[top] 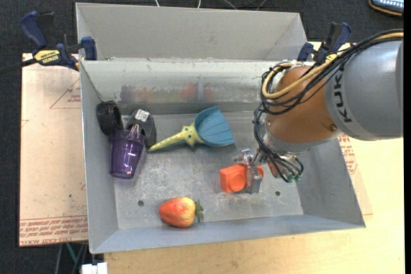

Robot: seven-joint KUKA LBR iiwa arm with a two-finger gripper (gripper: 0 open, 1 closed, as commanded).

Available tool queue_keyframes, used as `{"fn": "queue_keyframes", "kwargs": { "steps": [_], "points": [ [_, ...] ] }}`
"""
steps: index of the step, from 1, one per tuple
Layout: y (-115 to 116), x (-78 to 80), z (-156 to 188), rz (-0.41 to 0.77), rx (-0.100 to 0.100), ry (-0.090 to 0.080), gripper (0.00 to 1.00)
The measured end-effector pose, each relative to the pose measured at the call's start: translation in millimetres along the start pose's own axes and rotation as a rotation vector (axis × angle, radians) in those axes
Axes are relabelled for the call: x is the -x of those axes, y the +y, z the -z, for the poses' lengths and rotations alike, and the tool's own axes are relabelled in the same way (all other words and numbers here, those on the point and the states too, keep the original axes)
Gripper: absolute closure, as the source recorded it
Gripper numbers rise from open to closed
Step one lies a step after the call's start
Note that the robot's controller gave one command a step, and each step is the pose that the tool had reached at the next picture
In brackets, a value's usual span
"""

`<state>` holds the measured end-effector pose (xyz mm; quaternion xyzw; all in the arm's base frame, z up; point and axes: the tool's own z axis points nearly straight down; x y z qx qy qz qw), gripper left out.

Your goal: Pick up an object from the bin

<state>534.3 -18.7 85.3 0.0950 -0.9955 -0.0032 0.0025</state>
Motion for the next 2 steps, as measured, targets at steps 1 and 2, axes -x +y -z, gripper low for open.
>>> {"fn": "queue_keyframes", "kwargs": {
  "steps": [1, 2],
  "points": [
    [0, 1.4, 22, 0.000, -0.001, -0.005, 1.00],
    [0, 1.7, 36, 0.000, -0.001, -0.006, 1.00]
  ]
}}
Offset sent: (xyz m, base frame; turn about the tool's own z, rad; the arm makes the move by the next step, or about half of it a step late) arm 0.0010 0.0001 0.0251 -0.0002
